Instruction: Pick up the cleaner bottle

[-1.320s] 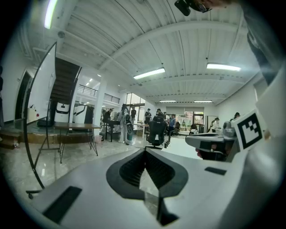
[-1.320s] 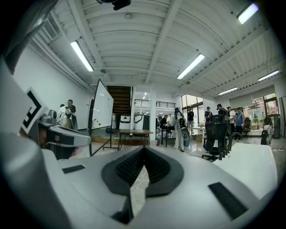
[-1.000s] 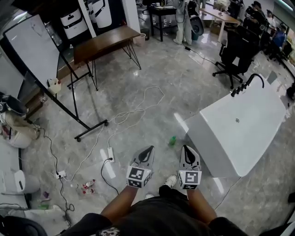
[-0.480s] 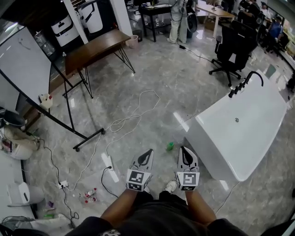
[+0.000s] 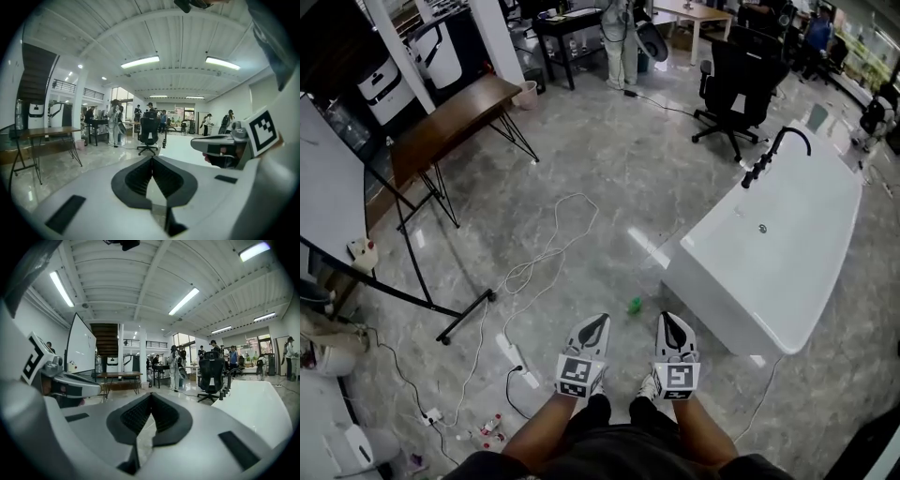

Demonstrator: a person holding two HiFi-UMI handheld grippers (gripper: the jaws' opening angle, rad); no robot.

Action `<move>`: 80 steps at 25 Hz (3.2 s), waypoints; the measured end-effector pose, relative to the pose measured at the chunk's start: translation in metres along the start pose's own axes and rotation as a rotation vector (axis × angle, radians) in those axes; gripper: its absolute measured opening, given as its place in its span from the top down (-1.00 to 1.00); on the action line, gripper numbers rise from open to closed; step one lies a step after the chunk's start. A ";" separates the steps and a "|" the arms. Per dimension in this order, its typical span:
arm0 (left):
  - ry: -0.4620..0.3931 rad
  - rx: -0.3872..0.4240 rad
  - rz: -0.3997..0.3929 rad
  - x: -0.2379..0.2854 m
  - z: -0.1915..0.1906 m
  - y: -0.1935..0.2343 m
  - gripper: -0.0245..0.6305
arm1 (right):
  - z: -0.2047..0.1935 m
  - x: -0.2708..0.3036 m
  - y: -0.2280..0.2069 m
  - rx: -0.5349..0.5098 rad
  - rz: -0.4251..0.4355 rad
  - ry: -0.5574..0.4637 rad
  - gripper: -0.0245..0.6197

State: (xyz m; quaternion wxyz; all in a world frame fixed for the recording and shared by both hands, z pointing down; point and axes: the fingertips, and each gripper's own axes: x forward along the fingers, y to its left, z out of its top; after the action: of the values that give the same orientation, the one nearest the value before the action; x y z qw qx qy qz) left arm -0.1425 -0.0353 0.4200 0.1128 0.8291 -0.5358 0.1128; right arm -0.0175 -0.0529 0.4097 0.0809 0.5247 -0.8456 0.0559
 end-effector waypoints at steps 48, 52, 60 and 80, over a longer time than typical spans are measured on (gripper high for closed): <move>-0.031 0.101 -0.154 0.340 -0.595 0.047 0.56 | -0.586 0.174 -0.055 0.036 -0.185 0.023 0.87; -0.021 0.136 -0.142 0.359 -0.622 0.044 0.20 | -0.586 0.175 -0.056 0.049 -0.197 0.017 0.87; 0.071 0.157 -0.130 0.418 -0.700 0.050 -0.01 | -0.574 0.167 -0.049 0.020 -0.182 -0.034 0.87; 0.200 0.138 -0.143 0.491 -0.760 0.054 0.34 | -0.592 0.140 -0.049 -0.004 -0.172 -0.004 0.87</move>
State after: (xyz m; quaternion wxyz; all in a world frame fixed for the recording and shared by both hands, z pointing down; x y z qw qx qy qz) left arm -0.0456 -0.2468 1.2959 0.1161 0.8556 -0.4524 0.2234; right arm 0.0112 -0.0912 1.0179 0.0849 0.5955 -0.7976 0.0460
